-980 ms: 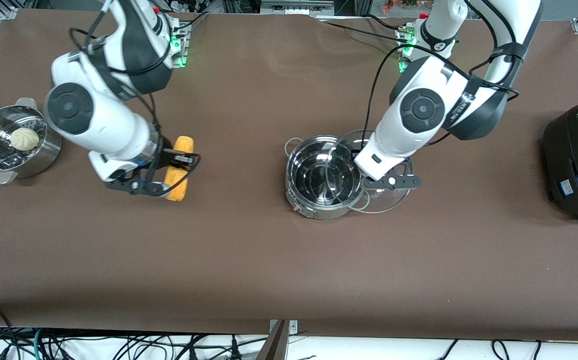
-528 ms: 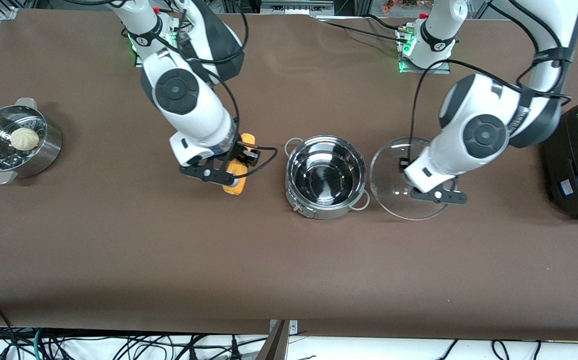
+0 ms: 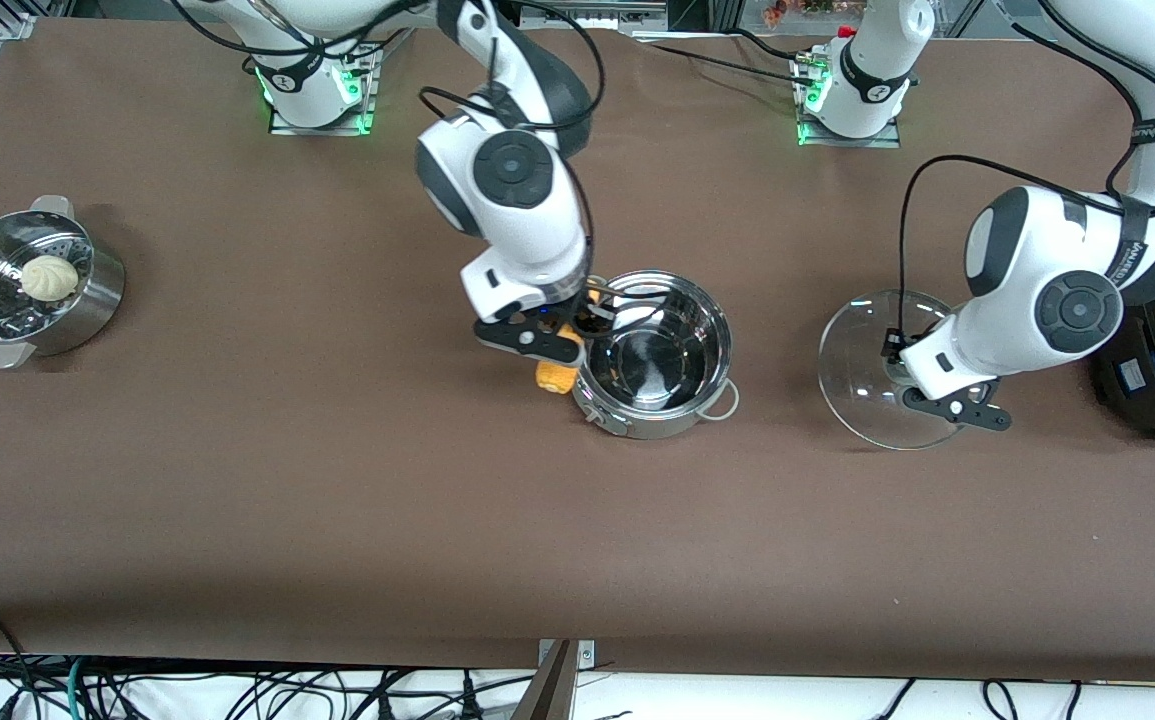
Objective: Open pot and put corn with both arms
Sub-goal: 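Lift the lid aside with the left gripper while the right gripper carries corn over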
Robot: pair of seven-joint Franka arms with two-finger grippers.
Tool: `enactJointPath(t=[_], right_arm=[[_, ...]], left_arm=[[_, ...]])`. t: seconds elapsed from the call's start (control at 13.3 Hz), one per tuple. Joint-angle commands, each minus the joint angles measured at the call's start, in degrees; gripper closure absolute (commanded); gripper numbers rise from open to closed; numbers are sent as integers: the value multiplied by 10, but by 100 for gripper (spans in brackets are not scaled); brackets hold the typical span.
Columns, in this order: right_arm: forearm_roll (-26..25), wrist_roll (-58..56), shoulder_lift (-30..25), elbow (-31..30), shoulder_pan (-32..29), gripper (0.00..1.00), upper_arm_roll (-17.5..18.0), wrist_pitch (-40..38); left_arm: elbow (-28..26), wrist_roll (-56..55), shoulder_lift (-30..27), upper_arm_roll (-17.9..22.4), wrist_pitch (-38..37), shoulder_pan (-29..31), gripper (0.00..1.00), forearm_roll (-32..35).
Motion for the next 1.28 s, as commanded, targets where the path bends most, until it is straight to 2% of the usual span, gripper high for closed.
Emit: enactJointPath(t=[0.0,0.23,0.38,0.6,0.98,1.13,1.21], right_arm=[[-16,16,55,82,28,100,-9,9],[-28,3,69,90,45,100,-8,31],[-48,-27,93,104,57,100,-8,46],[-53,-30,123,111,61,100,-8,91],[-53,-81,139,111,63,100,-8,105],[-54,-88,146,110,63,100,-8,109],[-54,-100,146,107,62,88,-7,109]], left_arm=[[-50,56,-28,21,41,5,100,-24],[-102,99,-25,45,112,7,100,-53],[-142,102,-21,46,167,7,100,-61],[-175,101,-7,46,221,7,100,-62],[-202,101,4,46,251,7,100,-62],[-204,101,11,46,251,7,72,-62],[-208,99,14,46,251,6,54,-62]])
